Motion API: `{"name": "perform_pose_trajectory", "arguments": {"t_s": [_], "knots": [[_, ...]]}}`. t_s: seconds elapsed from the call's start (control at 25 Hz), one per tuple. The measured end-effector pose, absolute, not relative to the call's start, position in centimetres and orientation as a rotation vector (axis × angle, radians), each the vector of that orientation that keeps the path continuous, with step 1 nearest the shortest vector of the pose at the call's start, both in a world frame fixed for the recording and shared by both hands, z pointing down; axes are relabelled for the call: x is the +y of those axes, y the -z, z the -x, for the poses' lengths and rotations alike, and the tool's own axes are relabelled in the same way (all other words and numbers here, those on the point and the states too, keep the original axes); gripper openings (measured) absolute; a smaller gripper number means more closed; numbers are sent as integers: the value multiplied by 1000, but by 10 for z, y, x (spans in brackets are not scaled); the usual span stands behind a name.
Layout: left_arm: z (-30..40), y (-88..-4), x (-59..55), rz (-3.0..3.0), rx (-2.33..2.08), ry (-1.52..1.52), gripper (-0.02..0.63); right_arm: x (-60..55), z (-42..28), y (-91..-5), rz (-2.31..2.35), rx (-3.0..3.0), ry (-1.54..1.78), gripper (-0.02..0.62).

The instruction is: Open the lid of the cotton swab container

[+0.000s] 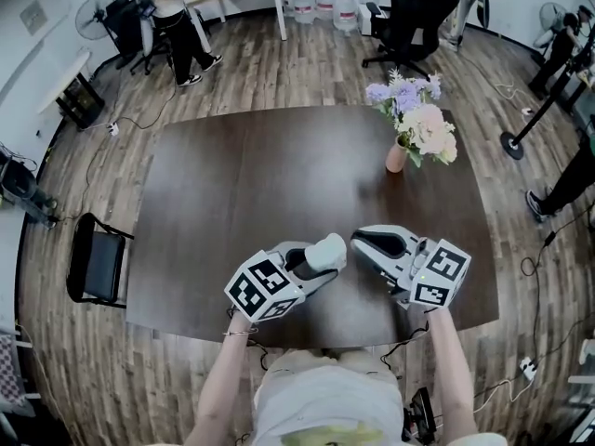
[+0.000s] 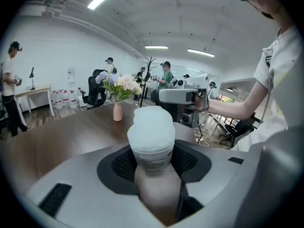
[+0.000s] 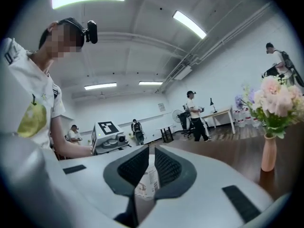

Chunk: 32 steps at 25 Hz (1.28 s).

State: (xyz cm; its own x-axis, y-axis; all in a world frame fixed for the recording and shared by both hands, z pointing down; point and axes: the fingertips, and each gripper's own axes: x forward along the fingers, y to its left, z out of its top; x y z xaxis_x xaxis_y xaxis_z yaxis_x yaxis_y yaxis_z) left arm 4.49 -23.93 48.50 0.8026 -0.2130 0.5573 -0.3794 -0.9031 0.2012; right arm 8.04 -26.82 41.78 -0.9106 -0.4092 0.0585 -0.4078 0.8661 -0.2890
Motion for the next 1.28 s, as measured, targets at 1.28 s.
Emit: {"name": "perform_pose_trajectory", "arguments": {"t_s": [1.28], "knots": [[-54, -444, -221, -2890, -321, -872, 212, -243, -35, -387, 35, 3164, 701, 245]]}}
